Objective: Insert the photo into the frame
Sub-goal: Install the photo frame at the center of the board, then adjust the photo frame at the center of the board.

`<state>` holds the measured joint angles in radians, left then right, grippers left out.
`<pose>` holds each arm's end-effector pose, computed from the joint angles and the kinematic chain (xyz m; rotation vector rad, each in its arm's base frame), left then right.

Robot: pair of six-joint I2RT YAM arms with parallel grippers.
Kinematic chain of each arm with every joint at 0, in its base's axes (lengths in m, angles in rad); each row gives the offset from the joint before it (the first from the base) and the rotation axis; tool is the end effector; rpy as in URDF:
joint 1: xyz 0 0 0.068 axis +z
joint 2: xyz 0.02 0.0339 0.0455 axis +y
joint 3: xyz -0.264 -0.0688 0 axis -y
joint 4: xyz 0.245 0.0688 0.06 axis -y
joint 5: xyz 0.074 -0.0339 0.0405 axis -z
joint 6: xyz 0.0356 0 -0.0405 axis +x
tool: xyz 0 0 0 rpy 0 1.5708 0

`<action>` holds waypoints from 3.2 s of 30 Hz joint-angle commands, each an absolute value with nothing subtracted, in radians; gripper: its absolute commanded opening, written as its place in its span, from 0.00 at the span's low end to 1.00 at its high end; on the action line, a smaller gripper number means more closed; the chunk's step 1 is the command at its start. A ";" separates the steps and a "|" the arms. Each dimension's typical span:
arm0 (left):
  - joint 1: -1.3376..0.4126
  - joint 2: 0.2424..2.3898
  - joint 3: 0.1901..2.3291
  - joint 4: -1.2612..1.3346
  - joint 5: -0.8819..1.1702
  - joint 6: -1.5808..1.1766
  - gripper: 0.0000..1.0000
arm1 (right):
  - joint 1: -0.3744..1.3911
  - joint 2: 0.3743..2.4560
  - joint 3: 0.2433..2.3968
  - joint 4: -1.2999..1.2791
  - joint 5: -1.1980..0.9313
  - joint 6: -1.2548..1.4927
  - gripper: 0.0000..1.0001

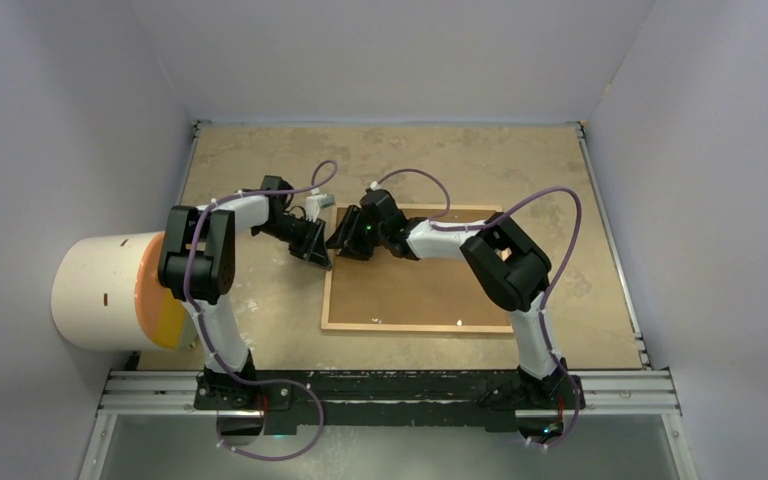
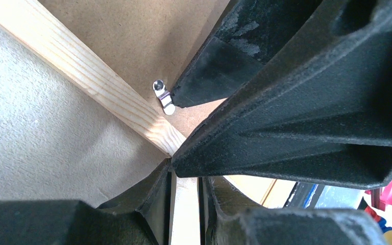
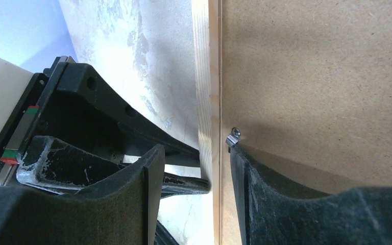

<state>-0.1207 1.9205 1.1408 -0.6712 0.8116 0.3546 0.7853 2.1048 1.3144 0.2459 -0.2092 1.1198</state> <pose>0.3331 -0.0664 0.1341 0.7059 2.6175 -1.1375 0.3218 0.3322 0.1525 0.2607 2.4007 1.2536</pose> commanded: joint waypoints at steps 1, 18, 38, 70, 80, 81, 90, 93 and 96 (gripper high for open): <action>-0.130 1.960 1.098 -0.660 0.667 0.442 0.02 | 0.791 2.137 1.344 0.250 -0.202 1.134 0.53; -0.130 1.953 1.103 -0.676 0.681 0.459 0.01 | 0.791 2.174 1.357 0.266 -0.143 1.135 0.49; -0.100 1.939 1.126 -0.738 0.676 0.508 0.00 | 0.753 2.067 1.345 0.239 -0.216 1.054 0.56; -0.059 1.851 1.097 -0.760 0.558 0.678 0.21 | 0.403 1.744 1.120 0.159 -0.163 0.920 0.79; -0.135 1.801 1.015 -0.750 0.503 0.717 0.29 | -0.010 1.448 0.806 0.047 0.096 0.841 0.99; -0.153 1.798 1.008 -0.750 0.490 0.719 0.29 | -0.034 1.445 0.785 0.053 0.112 0.840 0.99; -0.279 1.794 0.977 -0.775 0.450 0.704 0.29 | -0.033 1.674 0.871 0.176 -0.101 0.827 0.99; -0.320 1.795 0.981 -0.795 0.445 0.697 0.29 | 0.033 1.795 0.982 0.176 -0.184 0.830 0.98; -0.378 1.791 0.986 -0.810 0.456 0.684 0.29 | 0.107 1.920 1.131 0.162 -0.294 0.841 0.97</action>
<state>-0.3027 1.7458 1.0306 -0.7666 0.5114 0.6746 0.0093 1.7912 0.9844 0.1692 -0.0956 0.8333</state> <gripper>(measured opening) 0.290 0.981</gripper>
